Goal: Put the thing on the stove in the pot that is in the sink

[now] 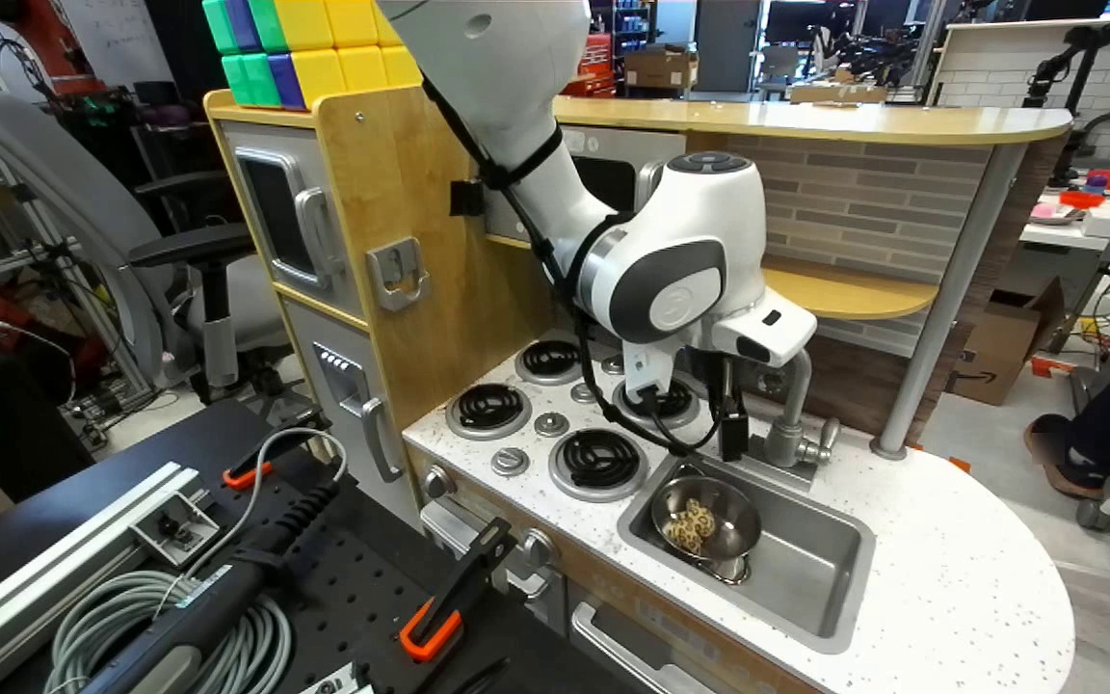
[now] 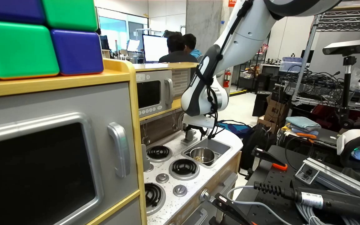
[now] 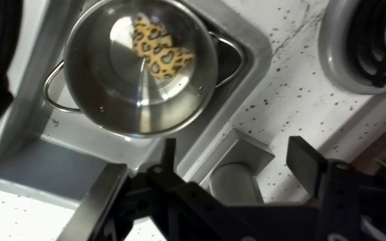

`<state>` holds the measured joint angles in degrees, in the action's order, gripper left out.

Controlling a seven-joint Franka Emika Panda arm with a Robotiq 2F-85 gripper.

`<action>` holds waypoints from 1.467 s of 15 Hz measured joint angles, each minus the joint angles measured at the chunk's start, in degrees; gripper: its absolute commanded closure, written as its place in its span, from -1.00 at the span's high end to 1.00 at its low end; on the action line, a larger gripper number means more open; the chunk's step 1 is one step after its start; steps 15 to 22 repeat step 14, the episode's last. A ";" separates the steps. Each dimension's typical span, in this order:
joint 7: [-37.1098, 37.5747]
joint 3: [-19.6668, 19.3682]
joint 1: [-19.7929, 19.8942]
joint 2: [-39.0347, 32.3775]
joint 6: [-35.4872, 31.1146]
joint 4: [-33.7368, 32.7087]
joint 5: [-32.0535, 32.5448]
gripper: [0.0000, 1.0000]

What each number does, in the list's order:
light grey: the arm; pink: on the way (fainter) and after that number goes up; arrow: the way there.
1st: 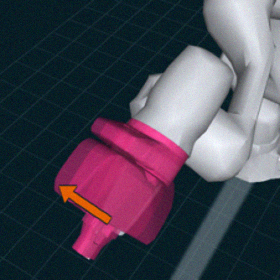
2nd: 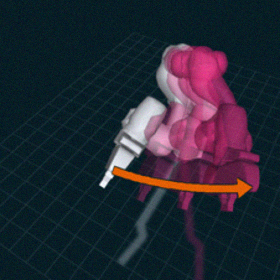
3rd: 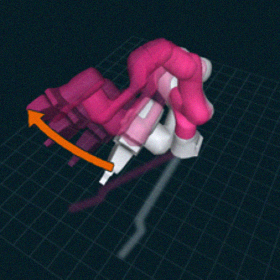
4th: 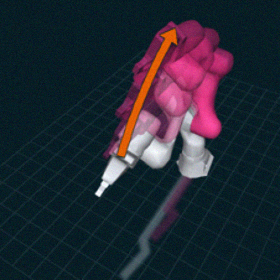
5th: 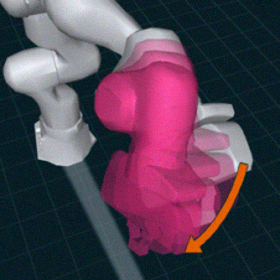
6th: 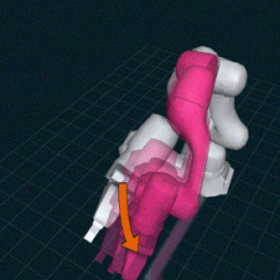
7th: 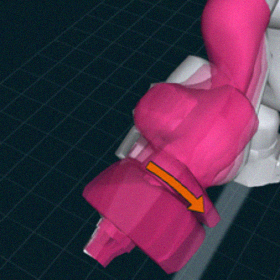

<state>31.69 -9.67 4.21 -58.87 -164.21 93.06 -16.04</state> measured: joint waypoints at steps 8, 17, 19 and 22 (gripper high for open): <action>-14.19 10.20 9.46 19.39 10.15 14.75 -2.65 1.00; -22.23 7.96 10.89 33.71 31.53 23.11 -2.56 1.00; -22.23 7.96 10.89 33.71 31.53 23.11 -2.56 1.00; -22.23 7.96 10.89 33.71 31.53 23.11 -2.56 1.00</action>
